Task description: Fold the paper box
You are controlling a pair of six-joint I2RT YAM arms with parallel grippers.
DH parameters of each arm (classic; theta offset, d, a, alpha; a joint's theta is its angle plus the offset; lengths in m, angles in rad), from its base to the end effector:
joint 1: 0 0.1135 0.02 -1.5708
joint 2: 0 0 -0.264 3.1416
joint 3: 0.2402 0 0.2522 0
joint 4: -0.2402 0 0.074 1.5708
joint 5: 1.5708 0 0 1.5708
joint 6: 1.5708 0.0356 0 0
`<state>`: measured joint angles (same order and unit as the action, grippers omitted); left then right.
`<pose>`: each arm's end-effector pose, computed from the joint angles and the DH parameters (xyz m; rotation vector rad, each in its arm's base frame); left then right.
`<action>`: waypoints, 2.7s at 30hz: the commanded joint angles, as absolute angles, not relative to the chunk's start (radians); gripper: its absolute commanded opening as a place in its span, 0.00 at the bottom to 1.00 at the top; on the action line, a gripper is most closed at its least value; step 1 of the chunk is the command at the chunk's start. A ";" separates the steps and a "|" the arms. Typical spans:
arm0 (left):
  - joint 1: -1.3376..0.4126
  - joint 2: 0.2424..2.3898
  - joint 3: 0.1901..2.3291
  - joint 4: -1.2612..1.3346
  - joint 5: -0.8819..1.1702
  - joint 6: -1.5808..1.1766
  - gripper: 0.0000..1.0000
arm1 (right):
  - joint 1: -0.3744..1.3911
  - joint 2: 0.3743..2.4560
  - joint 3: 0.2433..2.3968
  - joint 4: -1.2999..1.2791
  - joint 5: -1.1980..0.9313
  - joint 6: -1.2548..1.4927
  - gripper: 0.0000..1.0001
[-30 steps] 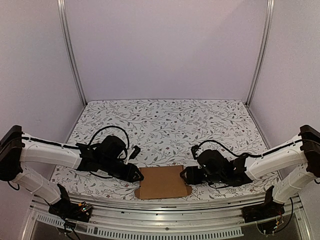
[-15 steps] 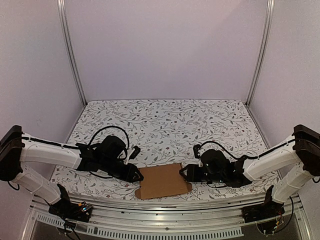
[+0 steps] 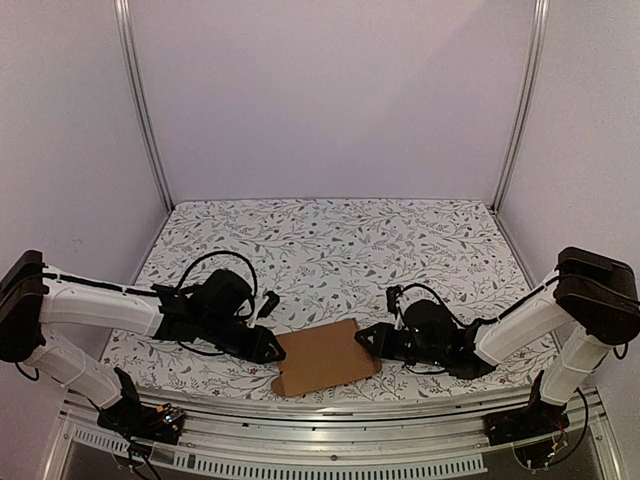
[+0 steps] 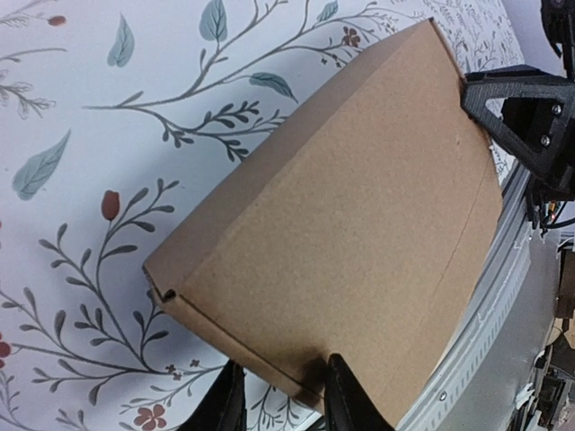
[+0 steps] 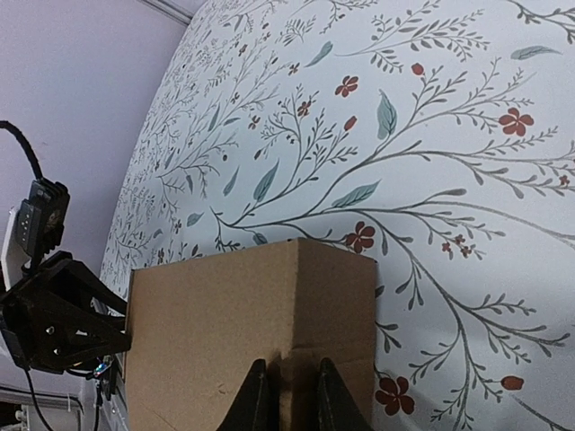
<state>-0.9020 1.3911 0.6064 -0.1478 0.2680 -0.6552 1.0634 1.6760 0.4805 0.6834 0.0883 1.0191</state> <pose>0.1495 -0.2044 0.1556 0.4568 2.6948 -0.8957 0.1431 0.2508 0.1165 0.0085 2.3038 1.1114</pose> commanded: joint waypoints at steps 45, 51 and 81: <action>-0.841 1.193 0.292 0.291 0.368 -1.079 1.00 | 1.062 1.652 0.370 0.618 0.103 1.054 0.00; -0.841 1.243 0.273 0.389 0.380 -1.119 1.00 | 1.062 1.655 0.371 0.629 0.111 1.069 0.00; -0.841 1.394 0.239 0.733 0.426 -1.290 0.67 | 1.062 1.697 0.383 0.677 0.112 1.084 0.00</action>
